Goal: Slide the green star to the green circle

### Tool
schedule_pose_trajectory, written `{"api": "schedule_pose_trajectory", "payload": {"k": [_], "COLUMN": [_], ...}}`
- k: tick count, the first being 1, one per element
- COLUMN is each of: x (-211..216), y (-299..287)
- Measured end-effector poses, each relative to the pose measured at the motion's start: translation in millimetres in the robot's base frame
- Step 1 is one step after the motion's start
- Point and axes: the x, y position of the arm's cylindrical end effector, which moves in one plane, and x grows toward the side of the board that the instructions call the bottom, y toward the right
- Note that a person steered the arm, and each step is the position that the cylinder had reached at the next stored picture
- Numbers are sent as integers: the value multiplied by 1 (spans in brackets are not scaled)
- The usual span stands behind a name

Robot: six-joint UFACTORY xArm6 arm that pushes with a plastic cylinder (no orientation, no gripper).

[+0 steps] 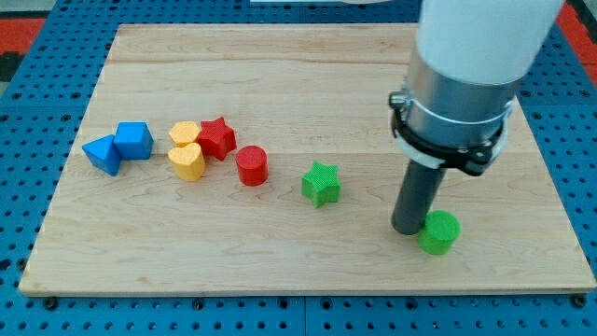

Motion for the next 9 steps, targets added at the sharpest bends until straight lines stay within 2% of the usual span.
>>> {"api": "schedule_pose_trajectory", "payload": {"k": [2, 3, 5, 8, 9], "x": [0, 0, 52, 36, 19], "y": [-1, -29, -41, -264, -296]}}
